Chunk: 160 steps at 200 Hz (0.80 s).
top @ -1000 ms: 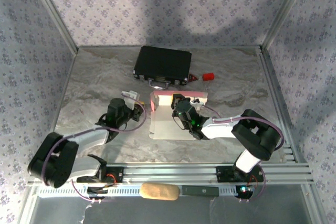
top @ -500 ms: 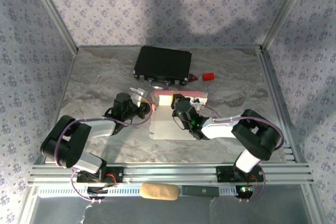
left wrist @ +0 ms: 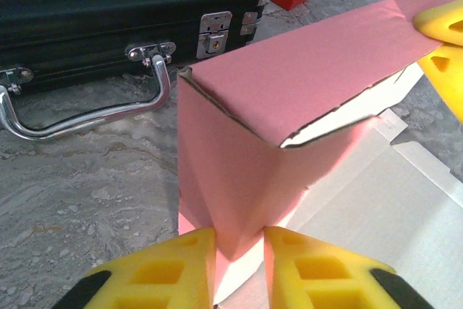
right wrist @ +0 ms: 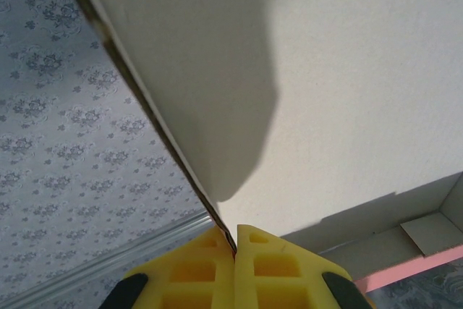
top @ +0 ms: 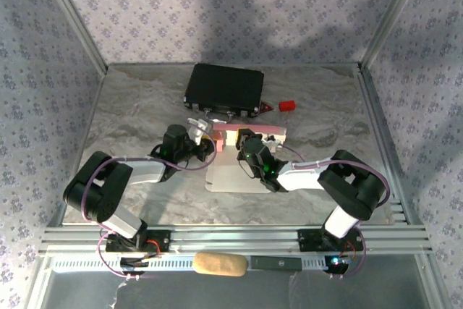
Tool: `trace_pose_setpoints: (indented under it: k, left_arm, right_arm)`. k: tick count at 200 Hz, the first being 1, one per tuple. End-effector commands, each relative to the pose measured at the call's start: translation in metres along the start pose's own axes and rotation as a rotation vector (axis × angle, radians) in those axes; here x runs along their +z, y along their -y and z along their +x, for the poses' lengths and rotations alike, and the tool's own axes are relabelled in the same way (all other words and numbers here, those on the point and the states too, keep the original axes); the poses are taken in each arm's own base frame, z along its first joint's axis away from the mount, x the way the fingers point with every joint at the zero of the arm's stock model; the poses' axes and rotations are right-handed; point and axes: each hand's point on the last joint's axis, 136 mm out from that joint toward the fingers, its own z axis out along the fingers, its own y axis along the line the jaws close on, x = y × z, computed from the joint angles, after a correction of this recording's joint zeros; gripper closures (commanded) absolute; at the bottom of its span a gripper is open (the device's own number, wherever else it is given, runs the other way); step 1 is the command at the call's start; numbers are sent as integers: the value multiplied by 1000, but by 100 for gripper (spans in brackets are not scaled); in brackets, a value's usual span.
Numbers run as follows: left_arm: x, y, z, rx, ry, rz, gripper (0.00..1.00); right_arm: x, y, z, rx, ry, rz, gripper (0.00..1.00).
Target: Fold the paper box
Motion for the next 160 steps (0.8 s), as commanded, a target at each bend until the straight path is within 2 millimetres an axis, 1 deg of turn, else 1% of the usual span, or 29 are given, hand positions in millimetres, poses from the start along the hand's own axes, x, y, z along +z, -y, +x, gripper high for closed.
trace_pose_setpoints:
  k: [1, 55, 81, 122, 160]
  left_arm:
    - [6, 16, -15, 42, 56, 50, 73]
    - [13, 7, -12, -1, 93, 13, 72]
    - [16, 12, -15, -7, 124, 28, 70]
    - [17, 17, -11, 12, 130, 26, 68]
    - [22, 17, -12, 32, 121, 4, 70]
  right_arm:
    - [-7, 80, -25, -149, 38, 270, 100]
    - [-7, 78, -24, -146, 30, 263, 100]
    - [-8, 78, -23, -150, 25, 269, 100]
    - [-8, 79, -24, -160, 19, 275, 100]
    - [-8, 82, -25, -163, 18, 282, 100]
